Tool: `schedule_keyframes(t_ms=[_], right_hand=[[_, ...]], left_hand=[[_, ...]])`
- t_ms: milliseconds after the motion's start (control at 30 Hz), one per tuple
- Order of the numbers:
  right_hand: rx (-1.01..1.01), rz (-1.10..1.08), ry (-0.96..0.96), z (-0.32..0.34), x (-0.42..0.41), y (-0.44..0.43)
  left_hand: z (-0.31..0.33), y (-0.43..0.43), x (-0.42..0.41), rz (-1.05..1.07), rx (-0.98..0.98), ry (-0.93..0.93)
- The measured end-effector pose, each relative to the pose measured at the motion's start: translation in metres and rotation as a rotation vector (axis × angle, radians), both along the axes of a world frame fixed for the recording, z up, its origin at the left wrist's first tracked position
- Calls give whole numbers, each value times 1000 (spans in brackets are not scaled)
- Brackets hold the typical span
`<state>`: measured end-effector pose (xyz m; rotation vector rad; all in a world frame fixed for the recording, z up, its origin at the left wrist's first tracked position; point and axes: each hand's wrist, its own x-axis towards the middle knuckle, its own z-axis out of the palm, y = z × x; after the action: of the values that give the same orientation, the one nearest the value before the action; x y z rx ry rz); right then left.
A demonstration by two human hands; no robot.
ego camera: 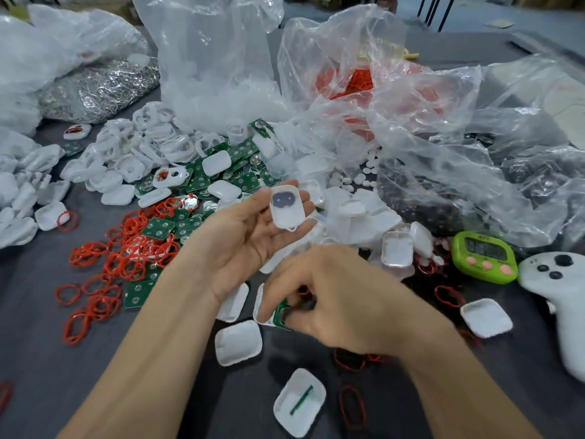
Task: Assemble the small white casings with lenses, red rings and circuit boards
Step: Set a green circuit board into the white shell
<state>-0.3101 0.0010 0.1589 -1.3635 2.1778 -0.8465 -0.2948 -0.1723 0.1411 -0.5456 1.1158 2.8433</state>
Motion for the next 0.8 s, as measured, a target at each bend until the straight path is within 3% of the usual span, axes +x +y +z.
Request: schedule_keyframes(t_ms=[167,267,433,567,800], right_hand=[[111,-16,113,-10,4,-7],[5,-200,43,-6,-4,-1],[-489,-677,-530,4,-33,20],[-525,-743,-709,4,-43,29],[-525,-755,-605,3,-43,26]], left_hand=[[0,1,2,-12,2,4],[-1,1,1,-15,-11,-1],[-2,3,1,-53,-28,-2],[-3,8,1,-95,-32,-1],[-7,10,0,-115,-61,2]])
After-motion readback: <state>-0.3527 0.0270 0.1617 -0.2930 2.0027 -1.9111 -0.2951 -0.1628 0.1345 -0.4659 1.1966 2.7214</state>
